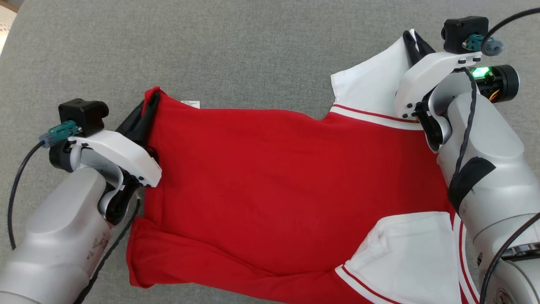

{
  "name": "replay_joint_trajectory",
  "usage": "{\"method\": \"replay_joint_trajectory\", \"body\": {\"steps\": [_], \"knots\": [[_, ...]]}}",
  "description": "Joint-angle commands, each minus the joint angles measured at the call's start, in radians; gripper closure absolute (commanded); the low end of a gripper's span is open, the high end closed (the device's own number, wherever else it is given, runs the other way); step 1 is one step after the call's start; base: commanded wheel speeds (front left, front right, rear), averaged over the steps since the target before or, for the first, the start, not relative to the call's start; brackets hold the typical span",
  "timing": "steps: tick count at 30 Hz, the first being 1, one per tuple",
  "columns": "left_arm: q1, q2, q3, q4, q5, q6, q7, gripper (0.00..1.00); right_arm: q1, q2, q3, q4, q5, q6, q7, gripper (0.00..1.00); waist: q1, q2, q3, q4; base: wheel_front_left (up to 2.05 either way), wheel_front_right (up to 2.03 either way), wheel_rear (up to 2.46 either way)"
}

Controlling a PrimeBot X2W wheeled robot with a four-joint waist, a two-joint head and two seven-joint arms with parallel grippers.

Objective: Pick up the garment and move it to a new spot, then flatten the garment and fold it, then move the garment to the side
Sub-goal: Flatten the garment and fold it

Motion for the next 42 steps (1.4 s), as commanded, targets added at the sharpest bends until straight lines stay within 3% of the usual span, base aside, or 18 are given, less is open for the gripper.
{"method": "replay_joint_trajectory", "body": {"steps": [1, 10, 16, 22, 28, 32, 42], "knots": [[-0.007, 0.02, 0.008, 0.001, 0.009, -0.001, -0.007, 1.0, -0.002, -0.001, 0.005, -0.015, 0.017, -0.001, -0.03, 1.0, -0.0001, 0.0, -0.016, -0.012, 0.0, 0.0, 0.0], [0.074, 0.065, 0.087, -0.054, 0.004, -0.001, -0.008, 1.0, 0.084, -0.004, 0.079, -0.094, 0.112, -0.001, -0.133, 1.0, -0.0001, 0.0, -0.072, -0.065, 0.0, 0.0, 0.0], [0.171, 0.109, 0.116, -0.116, -0.033, -0.001, -0.007, 1.0, 0.238, 0.0, 0.148, -0.222, 0.202, -0.001, -0.165, 1.0, -0.0001, 0.0, -0.11, -0.092, 0.0, 0.0, 0.0], [0.301, 0.137, 0.164, -0.191, -0.078, 0.001, -0.007, 1.0, 0.519, 0.0, 0.163, -0.458, 0.282, -0.001, -0.166, 1.0, -0.0001, 0.0, -0.158, -0.109, 0.0, 0.0, 0.0], [0.436, 0.186, 0.21, -0.31, -0.156, 0.003, -0.003, 1.0, 0.838, 0.002, 0.147, -0.77, 0.331, -0.001, -0.09, 1.0, -0.0001, 0.0, -0.195, -0.135, 0.0, 0.0, 0.0], [0.517, 0.224, 0.23, -0.392, -0.193, 0.03, 0.007, 1.0, 1.016, 0.003, 0.109, -0.963, 0.353, -0.001, -0.03, 1.0, -0.0001, 0.0, -0.213, -0.15, 0.0, 0.0, 0.0], [0.681, 0.278, 0.248, -0.532, -0.249, 0.131, 0.04, 1.0, 1.246, 0.004, 0.07, -1.153, 0.368, -0.001, 0.074, 1.0, -0.0001, 0.0, -0.238, -0.17, 0.0, 0.0, 0.0]]}}
